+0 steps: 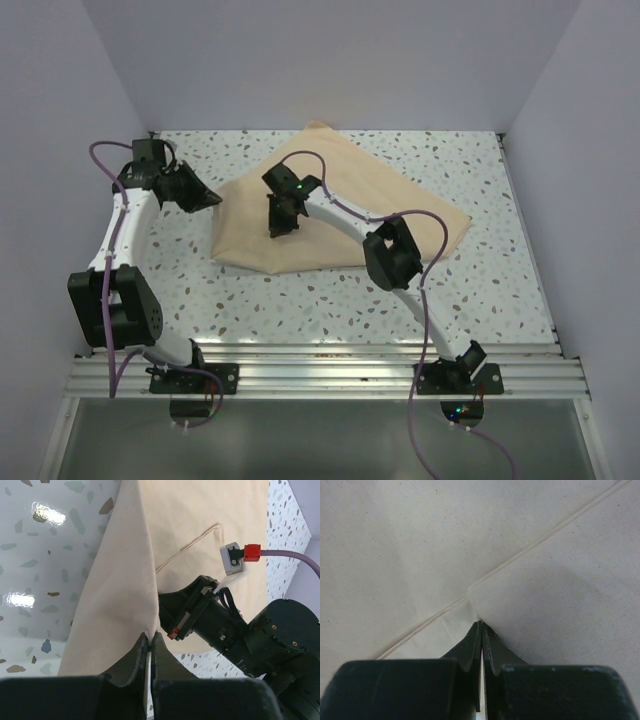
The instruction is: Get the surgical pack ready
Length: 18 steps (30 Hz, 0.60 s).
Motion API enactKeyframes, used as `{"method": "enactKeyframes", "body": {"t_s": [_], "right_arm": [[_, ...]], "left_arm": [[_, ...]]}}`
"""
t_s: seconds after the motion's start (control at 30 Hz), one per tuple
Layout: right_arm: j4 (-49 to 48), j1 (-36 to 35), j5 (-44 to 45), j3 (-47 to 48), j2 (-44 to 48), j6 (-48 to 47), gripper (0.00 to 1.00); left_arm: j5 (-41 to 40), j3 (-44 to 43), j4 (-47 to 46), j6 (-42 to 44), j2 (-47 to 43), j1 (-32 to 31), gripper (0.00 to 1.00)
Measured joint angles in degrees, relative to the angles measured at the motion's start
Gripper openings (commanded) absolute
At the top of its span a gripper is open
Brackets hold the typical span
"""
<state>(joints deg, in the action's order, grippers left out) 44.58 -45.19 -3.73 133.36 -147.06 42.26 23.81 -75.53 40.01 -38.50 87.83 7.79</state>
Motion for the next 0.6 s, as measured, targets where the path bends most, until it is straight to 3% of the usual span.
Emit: {"method": "enactKeyframes", "body": {"t_s": [0.6], "right_arm": [[-3.9, 8.3, -3.1, 6.4, 2.3, -2.6, 0.0]], "left_arm": [[3.0, -1.2, -0.1, -1.3, -0.7, -1.7, 0.0]]}}
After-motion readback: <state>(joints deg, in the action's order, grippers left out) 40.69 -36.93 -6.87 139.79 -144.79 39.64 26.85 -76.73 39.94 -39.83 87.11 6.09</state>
